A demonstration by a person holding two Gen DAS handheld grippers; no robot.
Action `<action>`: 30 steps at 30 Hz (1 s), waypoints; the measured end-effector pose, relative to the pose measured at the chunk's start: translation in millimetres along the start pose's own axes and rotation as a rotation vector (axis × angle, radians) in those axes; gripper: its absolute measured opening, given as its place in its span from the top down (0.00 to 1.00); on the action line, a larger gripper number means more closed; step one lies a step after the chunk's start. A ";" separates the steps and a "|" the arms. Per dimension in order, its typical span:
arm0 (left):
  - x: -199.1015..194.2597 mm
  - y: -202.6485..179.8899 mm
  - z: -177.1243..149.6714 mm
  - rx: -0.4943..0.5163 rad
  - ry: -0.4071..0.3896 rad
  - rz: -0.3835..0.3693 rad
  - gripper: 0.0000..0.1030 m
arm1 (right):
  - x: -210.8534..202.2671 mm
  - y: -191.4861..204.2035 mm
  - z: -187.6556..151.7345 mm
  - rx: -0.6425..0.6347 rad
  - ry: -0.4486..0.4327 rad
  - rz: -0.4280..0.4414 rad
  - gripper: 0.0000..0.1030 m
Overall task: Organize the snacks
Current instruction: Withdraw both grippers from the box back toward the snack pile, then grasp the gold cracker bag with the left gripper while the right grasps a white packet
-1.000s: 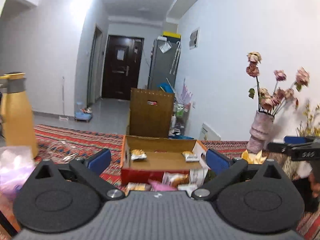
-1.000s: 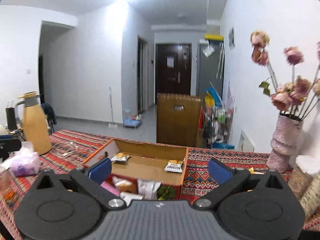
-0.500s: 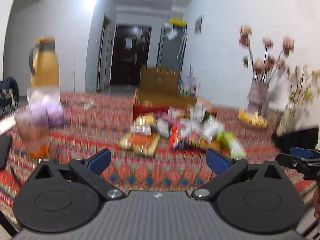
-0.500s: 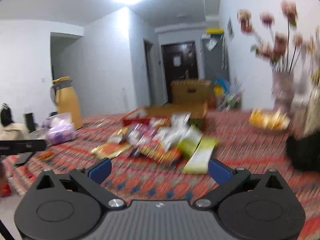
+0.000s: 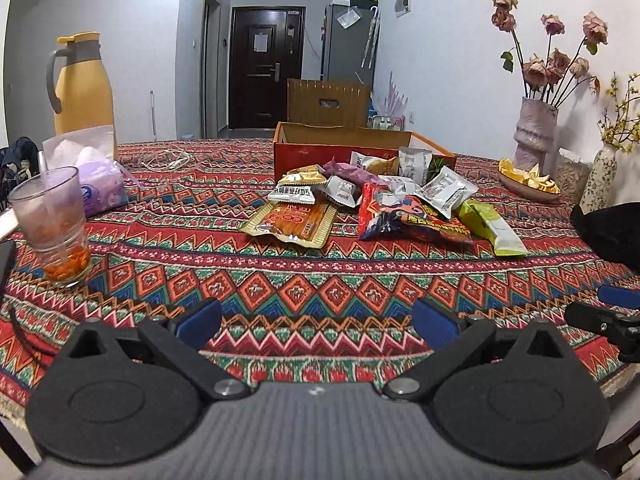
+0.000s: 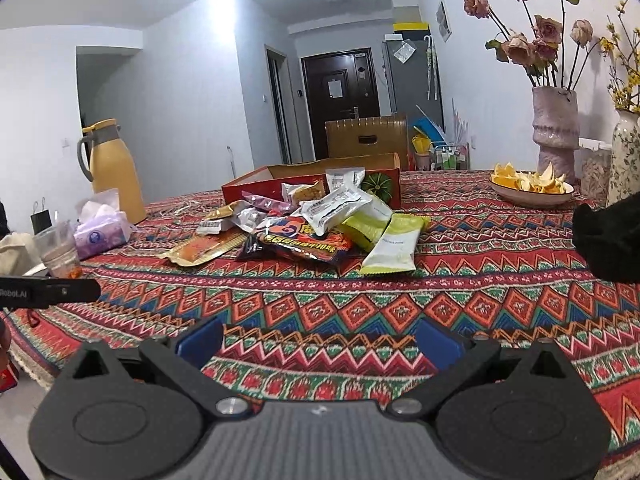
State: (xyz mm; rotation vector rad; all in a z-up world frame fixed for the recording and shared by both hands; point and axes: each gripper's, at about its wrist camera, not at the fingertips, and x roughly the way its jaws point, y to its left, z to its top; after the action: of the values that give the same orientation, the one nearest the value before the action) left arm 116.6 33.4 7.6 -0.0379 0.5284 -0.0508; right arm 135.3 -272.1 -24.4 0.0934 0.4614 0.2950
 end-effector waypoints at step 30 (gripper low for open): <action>230.5 31.8 136.6 0.017 0.045 -0.022 0.18 | 222.7 -2.4 115.7 0.066 0.096 0.006 0.34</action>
State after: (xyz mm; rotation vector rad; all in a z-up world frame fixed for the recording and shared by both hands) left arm 385.6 54.9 8.0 -0.0258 0.5727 -0.0781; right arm 378.2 -209.9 -16.1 0.1456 0.5662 0.2908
